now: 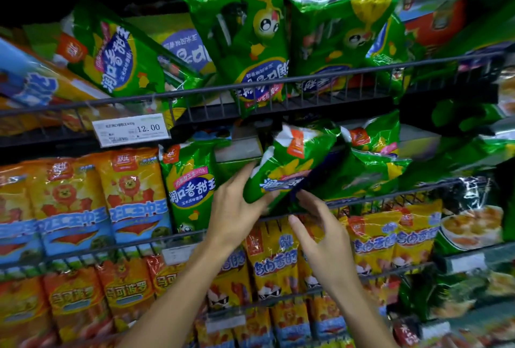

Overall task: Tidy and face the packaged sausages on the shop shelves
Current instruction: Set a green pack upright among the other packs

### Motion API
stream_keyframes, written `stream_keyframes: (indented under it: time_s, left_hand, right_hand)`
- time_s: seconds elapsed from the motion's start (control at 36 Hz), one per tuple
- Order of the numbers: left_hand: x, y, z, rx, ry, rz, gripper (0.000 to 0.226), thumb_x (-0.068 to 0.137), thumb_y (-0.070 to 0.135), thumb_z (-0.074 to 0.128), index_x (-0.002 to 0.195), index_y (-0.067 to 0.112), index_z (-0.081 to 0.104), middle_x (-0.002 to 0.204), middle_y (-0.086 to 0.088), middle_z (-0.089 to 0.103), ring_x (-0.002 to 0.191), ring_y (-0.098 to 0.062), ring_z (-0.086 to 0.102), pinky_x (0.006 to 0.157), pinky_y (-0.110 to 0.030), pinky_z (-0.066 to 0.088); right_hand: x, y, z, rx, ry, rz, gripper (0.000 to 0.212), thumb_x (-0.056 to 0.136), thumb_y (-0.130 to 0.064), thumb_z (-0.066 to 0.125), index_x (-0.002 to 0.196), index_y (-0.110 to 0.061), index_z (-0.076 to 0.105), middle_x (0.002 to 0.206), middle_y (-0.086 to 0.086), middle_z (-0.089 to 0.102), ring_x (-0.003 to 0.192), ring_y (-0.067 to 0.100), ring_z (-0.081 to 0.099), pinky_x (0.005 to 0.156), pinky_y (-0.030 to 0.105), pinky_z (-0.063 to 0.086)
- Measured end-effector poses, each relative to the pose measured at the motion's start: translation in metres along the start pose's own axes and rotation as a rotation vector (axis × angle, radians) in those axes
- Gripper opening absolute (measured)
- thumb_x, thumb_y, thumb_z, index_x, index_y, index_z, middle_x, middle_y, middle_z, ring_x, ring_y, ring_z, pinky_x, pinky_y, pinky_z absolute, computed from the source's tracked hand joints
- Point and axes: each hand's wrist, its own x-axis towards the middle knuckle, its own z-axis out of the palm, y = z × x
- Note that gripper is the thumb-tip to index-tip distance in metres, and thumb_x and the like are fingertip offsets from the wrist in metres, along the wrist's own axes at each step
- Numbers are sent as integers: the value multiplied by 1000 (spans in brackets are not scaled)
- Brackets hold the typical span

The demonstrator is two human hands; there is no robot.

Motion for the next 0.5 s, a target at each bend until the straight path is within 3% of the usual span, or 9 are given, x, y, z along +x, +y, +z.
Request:
stream_keyframes:
  time_s: [0.08,0.14,0.22,0.39,0.5]
  left_hand:
    - [-5,9,-12,-262,31,-33,55,82,12,85,132,17,63,112,16,75,103,3,70,81,-12,56]
    - [-8,10,-17,-324,47,-21,53,79,15,84,127,22,64,115,19,74,109,-1,69,89,-18,56]
    - [-11,13,-22,-425,67,-38,53,75,17,82,122,29,62,113,22,74,109,-2,70,90,-18,55]
    - [-13,13,-19,-500,118,-91,49,71,21,83,117,26,66,109,11,77,107,-12,72,91,-31,59]
    - [-14,13,-14,-510,104,-151,47,74,22,83,118,25,66,112,9,77,110,-11,71,91,-29,57]
  right_hand:
    - [7,-5,4,142,-4,0,52,97,-39,63,147,-34,49,139,-25,56,131,-6,51,110,34,48]
    - [12,-7,7,207,-26,-21,52,97,-41,62,146,-37,47,138,-26,57,131,-3,52,109,35,48]
    - [17,-12,11,276,-102,-51,51,99,-41,61,147,-40,45,139,-30,56,134,-3,50,111,34,46]
    - [28,-14,12,334,-206,-89,50,100,-37,57,148,-31,48,139,-26,59,133,-3,51,113,31,44]
    - [33,-6,15,351,-166,-67,45,103,-42,57,144,-26,51,133,-8,67,124,16,63,108,45,49]
